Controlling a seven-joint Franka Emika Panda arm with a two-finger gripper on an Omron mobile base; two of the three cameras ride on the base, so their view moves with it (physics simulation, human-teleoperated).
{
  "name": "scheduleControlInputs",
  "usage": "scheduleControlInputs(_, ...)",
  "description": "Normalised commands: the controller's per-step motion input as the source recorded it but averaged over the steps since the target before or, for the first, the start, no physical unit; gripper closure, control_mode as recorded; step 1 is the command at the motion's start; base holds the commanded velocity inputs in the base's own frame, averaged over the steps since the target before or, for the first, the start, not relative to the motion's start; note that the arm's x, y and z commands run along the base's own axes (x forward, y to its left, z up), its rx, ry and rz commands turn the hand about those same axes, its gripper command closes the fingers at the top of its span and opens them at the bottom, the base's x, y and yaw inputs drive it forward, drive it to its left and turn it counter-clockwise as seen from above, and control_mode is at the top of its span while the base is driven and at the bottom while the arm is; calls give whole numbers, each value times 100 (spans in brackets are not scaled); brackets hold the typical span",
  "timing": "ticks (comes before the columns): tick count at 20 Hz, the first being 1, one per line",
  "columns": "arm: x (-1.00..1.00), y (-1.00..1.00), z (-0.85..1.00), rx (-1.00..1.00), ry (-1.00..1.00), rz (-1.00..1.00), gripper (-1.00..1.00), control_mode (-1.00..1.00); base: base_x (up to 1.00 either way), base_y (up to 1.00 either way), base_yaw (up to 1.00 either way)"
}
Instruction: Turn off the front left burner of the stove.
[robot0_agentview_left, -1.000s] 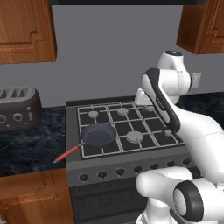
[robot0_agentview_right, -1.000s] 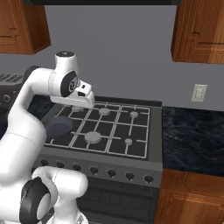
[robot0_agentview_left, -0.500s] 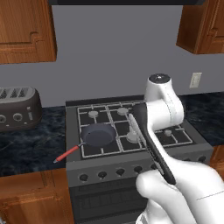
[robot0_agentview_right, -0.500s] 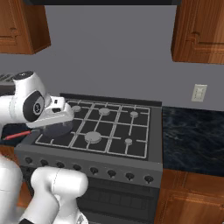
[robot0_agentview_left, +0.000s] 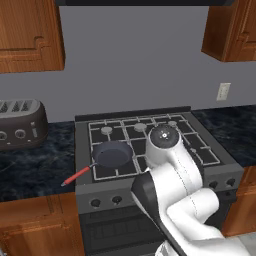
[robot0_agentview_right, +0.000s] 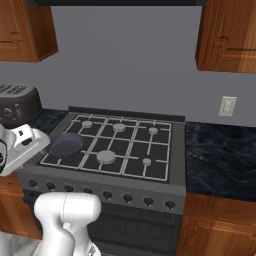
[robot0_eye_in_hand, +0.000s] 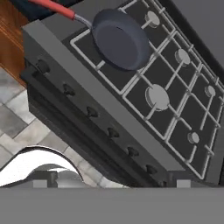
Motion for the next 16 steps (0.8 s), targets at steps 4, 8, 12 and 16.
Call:
scheduleControlInputs(4,-32,30,-27,-10,-8,31,-100,-100,0,0,0)
scheduleControlInputs(8,-8,22,-32,-6,-4,20,-100,-100,0,0,0)
scheduleControlInputs(12,-13,14,-52,0,-10,11,-100,-100,0,0,0)
scheduleControlInputs(16,-3,30,-79,0,-21,2,-100,-100,0,0,0)
